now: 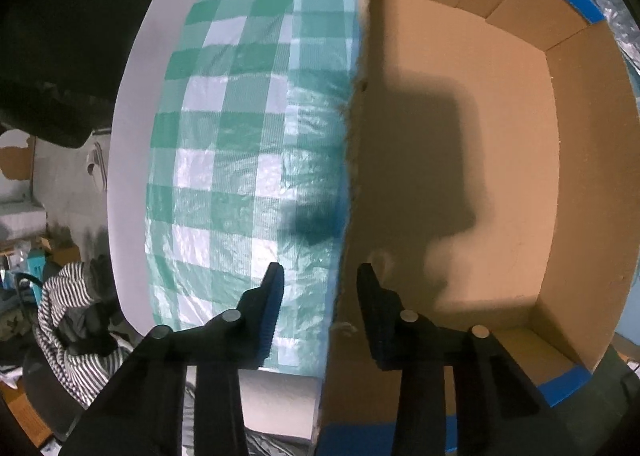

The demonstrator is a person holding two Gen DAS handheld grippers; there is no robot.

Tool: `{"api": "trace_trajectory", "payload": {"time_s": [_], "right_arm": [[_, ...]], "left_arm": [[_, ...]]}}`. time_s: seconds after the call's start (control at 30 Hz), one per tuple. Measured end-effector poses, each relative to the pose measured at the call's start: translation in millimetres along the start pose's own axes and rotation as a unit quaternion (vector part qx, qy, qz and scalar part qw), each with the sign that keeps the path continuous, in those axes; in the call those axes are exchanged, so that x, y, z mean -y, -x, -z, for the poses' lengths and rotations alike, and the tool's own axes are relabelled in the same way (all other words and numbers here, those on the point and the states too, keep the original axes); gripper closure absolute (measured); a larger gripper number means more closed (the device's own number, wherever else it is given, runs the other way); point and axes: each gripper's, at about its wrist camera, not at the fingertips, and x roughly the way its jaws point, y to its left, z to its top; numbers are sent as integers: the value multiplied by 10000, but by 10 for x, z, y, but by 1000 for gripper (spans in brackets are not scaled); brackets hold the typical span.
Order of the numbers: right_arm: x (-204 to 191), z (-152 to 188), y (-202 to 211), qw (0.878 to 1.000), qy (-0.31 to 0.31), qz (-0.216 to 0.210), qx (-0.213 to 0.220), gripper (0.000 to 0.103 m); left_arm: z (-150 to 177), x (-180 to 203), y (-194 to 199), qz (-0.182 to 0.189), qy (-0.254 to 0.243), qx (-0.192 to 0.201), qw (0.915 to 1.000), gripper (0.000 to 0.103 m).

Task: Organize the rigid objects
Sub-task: 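Grasp the cardboard box wall with the left tool while the right tool grasps the white square charger, then carry the white charger into the box with the right tool and release it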

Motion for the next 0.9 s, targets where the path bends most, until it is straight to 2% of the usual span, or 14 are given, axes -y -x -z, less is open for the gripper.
{"api": "trace_trajectory", "payload": {"time_s": [0.13,0.23,0.33,0.4,0.57,0.83,0.9], "right_arm": [[-77,-15,-109,9998,175,64,-83,16],[-117,-33,-192,9996,223,88,-156,21],[-112,-38,-263,9995,224,49,-221,28],[-107,-38,-305,9995,215,39,-236,28],[-118,-51,-426,9994,105,-167,-295,46],[-122,-34,-560,9997,-40,-128,-202,50],[-62,16,-443,9995,-136,-152,-236,50]], "left_arm": [[65,-6,-54,24,54,-94,9999,80],[102,-32,-46,93,64,-127,9999,80],[118,-8,-62,10,-22,-127,9999,80],[174,-45,-150,-6,19,-159,9999,81],[275,-87,-160,29,63,-126,9999,84],[285,-112,-163,108,-148,-78,9998,89],[247,-33,-117,125,-209,-99,9997,89]]}}
